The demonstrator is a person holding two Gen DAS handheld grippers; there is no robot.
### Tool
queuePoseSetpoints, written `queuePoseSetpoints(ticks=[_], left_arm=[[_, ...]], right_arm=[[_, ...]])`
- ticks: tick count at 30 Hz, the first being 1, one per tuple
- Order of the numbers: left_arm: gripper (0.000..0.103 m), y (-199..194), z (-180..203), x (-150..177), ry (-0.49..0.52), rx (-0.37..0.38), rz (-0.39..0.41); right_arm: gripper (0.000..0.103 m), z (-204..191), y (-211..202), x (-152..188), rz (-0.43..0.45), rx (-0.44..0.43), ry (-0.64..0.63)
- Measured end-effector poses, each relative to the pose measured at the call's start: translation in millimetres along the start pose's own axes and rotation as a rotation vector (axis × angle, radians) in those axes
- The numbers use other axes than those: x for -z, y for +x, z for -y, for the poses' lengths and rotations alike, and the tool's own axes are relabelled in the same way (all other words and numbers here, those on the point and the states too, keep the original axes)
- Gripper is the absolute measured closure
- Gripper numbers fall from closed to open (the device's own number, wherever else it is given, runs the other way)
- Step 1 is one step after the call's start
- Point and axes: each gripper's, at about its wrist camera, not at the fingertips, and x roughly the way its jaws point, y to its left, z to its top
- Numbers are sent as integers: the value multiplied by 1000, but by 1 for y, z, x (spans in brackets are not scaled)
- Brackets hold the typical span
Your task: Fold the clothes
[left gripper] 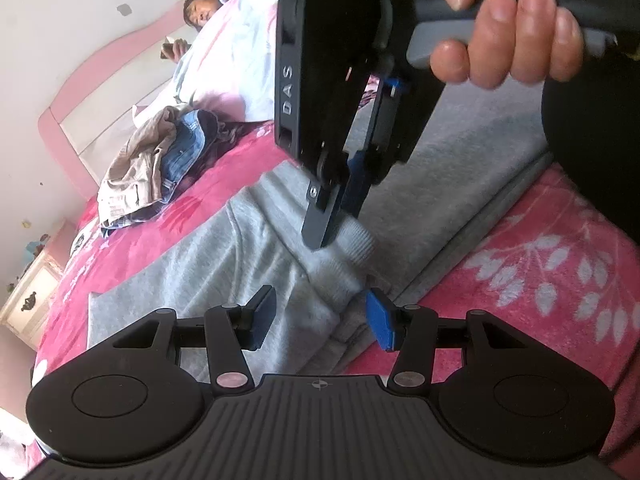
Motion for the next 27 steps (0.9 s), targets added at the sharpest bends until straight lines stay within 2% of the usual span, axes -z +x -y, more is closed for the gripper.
queuePoseSetpoints(ticks=[3,5,10,13,15,17,18,19,21,24,27], left_arm=[[53,-5,-3,-2,-8,-12,6],[53,-5,-2,-2,-10,-16,4],[53,3,5,-2,16,-3,9],[64,5,8,-2,24,19,23],[69,5,7,-1,17,26,31],[70,4,4,-1,5,34,35],[71,4,2,-1,-6,41,35],[71,4,0,-1,-19,47,35],[71,3,-4,0,-38,57,34],[71,2,-9,1,-84,75,32],[70,2,-18,2,-155,97,29]], right_arm=[[96,-6,-8,-5,6,-112,48],[96,-7,-6,-6,2,-102,32],[96,14,13,-1,-58,-54,86],[95,20,12,-1,-56,-56,108],[92,21,6,-2,-42,-69,115],[77,27,-4,-3,-14,-91,158],[65,33,-9,-3,8,-102,190],[62,39,-12,-3,27,-107,223],[61,54,-15,-3,51,-103,294],[61,71,-6,2,28,-93,390],[61,76,6,3,23,-94,413]])
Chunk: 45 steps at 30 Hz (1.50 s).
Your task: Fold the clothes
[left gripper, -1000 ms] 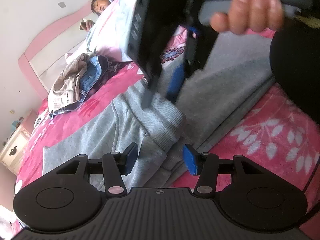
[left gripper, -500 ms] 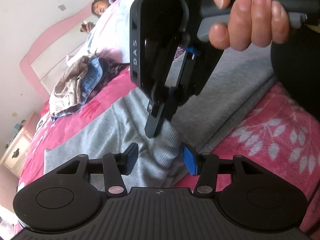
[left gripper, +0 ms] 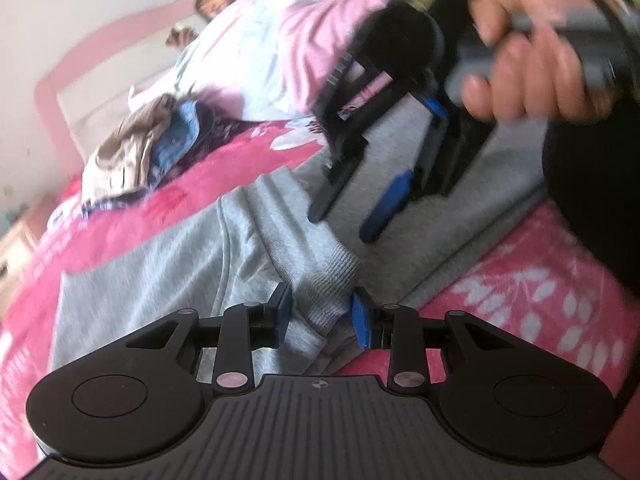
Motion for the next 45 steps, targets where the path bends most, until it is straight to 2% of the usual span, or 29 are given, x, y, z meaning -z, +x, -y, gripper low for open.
queuePoseSetpoints(ticks=[8,10,17,20,25,30,32,34,37,45], left_arm=[[70,-1,-3,1,-36,20,0],[70,-1,-4,1,-41,23,1],[70,-2,-5,2,-51,32,3],[68,-2,-5,2,-54,32,1],[65,-5,-6,0,-48,27,-10],[58,-10,-4,-1,-7,30,-15],[51,-10,0,-1,35,27,-17],[49,-10,5,-1,81,16,-18],[48,-6,12,-1,136,-19,-18],[48,2,18,-4,177,-107,-14]], right_arm=[[60,-6,18,0,-40,-35,12],[55,-5,14,2,-39,-26,8],[47,-4,19,2,-61,-32,13],[38,-8,25,1,-74,-42,7],[37,-11,22,1,-75,-87,11],[38,-10,18,-1,-78,-165,51],[38,-12,18,-2,-79,-179,55],[38,-13,17,-3,-83,-194,62],[38,-17,18,-5,-87,-209,68],[38,-27,28,-14,-113,-273,127]])
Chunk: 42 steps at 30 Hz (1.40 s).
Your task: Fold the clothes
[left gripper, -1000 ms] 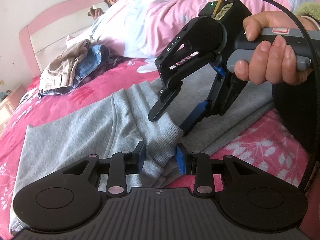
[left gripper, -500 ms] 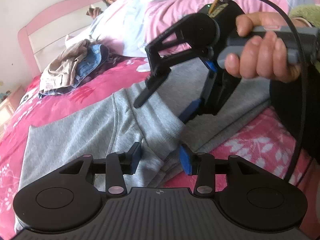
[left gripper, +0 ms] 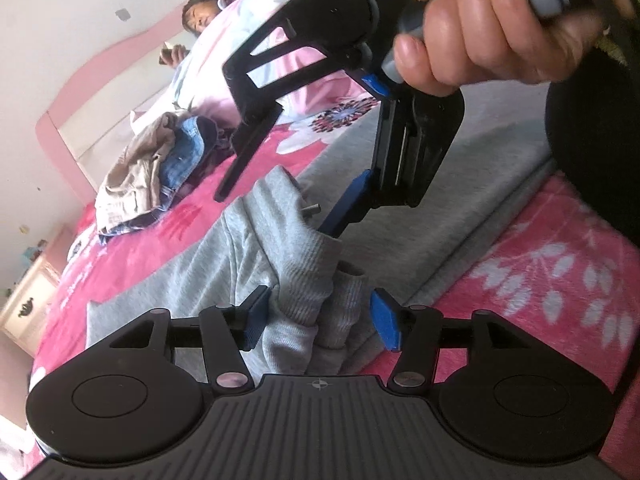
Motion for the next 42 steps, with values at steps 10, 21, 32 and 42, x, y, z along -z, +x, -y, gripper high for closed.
queuePoseSetpoints(ticks=[10,21,32,42], left_arm=[[67,1,-7,-4,-58,-51,19],[69,-6,-23,-7,-175,-38,41],[70,-11,-30,-5,-228,-27,55],[74,-18,-21,-17,-155,-48,91]], right_arm=[[38,-6,-15,-6,46,1,-31],[22,10,-11,-34,137,104,14],[16,-9,35,-46,78,93,-68],[78,-39,35,-33,55,224,-303]])
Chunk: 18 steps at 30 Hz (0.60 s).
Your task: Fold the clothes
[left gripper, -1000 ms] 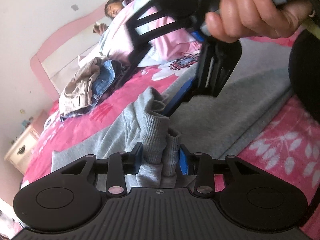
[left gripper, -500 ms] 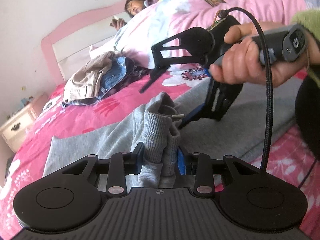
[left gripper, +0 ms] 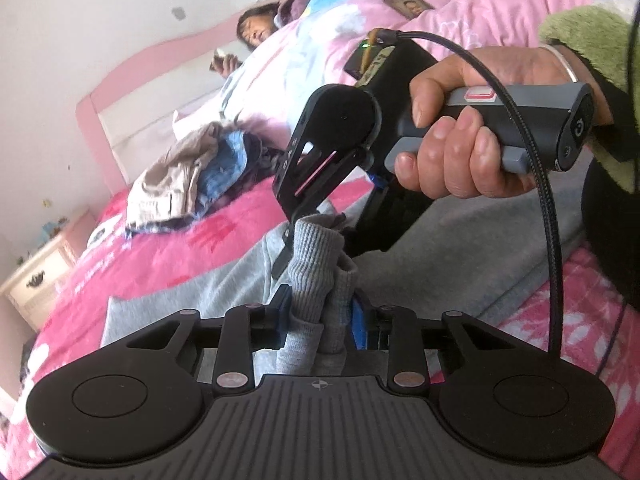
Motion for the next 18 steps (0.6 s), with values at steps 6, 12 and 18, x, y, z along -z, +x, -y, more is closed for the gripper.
queuePoseSetpoints(ticks=[6,12,18], left_arm=[[74,-4,7,-20,-6,2,69],[74,1,29,-39,-1,64,138],[74,11,48,-60,7,173,181]], right_arm=[[79,-21,-43,0,39,36,-154],[80,-25,-85,-2,34,134,-260],[80,-9,-129,-4,-1,233,-337]])
